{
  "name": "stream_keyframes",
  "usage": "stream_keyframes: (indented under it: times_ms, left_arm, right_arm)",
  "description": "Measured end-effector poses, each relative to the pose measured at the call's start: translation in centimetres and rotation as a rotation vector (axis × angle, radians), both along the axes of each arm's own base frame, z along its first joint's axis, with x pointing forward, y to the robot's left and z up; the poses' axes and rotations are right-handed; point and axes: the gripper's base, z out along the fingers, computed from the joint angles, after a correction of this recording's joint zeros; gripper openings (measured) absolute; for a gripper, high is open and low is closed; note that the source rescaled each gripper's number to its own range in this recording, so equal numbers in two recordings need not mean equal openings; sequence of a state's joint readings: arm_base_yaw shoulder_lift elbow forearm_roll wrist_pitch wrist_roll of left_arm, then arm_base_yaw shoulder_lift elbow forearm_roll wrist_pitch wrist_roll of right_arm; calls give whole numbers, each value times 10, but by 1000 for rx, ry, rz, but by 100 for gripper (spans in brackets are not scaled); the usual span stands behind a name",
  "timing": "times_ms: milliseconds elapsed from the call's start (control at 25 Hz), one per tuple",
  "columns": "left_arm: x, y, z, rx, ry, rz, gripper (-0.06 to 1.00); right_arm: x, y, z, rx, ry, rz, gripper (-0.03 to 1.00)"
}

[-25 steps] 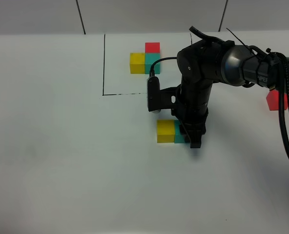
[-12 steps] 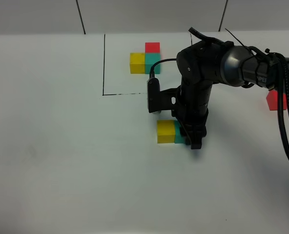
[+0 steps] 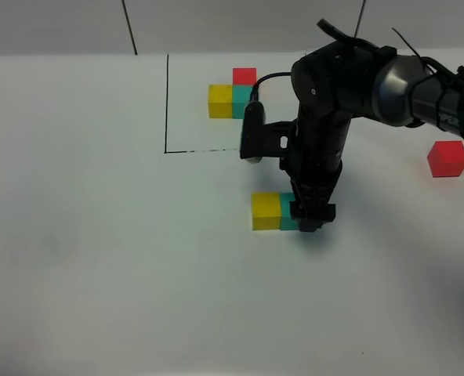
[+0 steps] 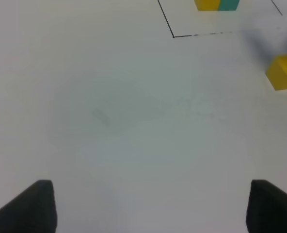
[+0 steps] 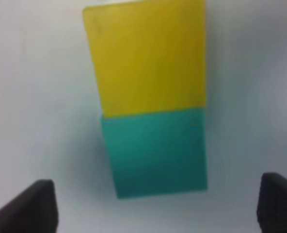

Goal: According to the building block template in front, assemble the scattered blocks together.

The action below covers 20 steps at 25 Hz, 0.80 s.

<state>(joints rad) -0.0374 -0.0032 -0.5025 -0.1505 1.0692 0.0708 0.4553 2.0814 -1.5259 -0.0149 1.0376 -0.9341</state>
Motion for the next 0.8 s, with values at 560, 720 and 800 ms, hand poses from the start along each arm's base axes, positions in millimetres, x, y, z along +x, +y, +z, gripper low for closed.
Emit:
stream_keyframes:
  times_ms: [560, 720, 800]
  left_arm:
    - [0, 0, 0, 0, 0, 0, 86]
    - [0, 0, 0, 0, 0, 0, 86]
    - [0, 0, 0, 0, 0, 0, 86]
  right_arm:
    - [41, -132, 46, 186, -246, -1130, 71]
    - [43, -181, 53, 206, -288, -1315, 83]
    - [42, -207, 56, 201, -300, -1378, 91]
